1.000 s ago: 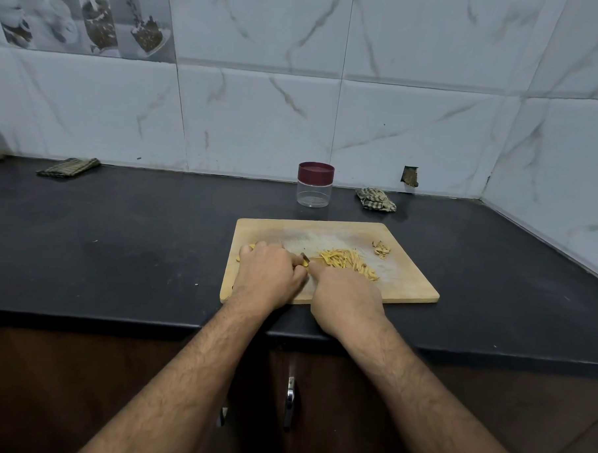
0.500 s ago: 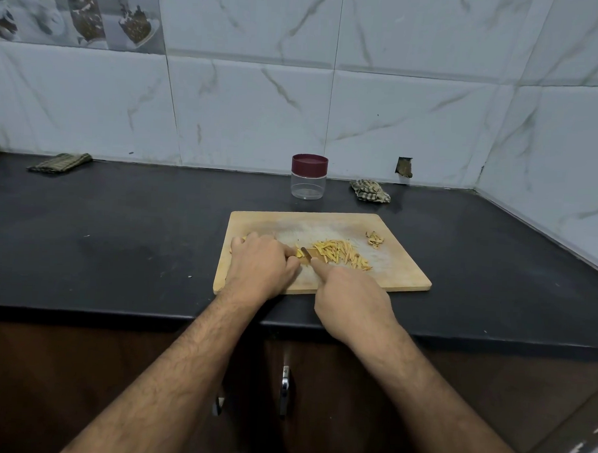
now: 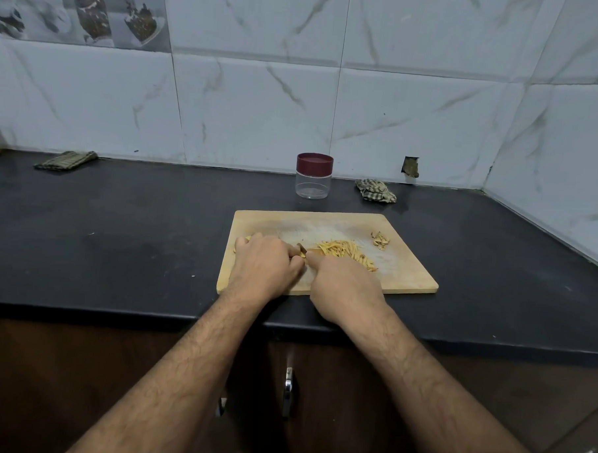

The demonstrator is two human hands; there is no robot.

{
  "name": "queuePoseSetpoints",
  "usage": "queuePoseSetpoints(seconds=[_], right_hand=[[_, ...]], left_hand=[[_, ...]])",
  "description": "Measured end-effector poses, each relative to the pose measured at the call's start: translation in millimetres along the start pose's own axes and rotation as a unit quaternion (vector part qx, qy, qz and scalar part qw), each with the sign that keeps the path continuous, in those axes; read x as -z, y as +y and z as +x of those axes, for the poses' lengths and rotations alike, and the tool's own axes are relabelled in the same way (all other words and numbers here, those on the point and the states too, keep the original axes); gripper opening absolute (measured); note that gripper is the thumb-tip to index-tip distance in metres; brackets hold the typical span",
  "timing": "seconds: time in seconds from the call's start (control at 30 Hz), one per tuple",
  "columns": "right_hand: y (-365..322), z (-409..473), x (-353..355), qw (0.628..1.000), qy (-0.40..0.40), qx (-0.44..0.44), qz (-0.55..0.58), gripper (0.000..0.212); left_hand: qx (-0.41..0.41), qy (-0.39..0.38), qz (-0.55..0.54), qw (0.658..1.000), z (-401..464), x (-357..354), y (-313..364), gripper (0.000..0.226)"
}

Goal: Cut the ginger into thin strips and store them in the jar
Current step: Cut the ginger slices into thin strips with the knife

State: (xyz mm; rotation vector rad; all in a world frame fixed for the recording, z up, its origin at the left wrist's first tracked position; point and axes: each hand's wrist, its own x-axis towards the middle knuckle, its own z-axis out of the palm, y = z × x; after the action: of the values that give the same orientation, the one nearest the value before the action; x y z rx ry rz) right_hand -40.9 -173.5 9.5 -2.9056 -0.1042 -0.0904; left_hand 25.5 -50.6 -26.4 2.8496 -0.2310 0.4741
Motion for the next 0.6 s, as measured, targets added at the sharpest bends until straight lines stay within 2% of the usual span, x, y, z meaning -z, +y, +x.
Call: queuePoseSetpoints(seconds=[0.13,0.33,0.6], right_hand=[[2,-5,0,1.000,-0.010,0.004,-0.013,0.063],[5,-11,-5,1.000,-0.008,0.009,-0.015,0.068],[2,-14,-4,1.000,-0.014,0.002,-0.015,0.070]], left_hand=[[0.017,0.008,-0.031,0.999,2,-4,-2,0.036],[0.077,0.000,-0.115,0.990,10,-6,-5,0.022],[0.117,0.008,-0.150,0.982,16,-3,-3,0.015]])
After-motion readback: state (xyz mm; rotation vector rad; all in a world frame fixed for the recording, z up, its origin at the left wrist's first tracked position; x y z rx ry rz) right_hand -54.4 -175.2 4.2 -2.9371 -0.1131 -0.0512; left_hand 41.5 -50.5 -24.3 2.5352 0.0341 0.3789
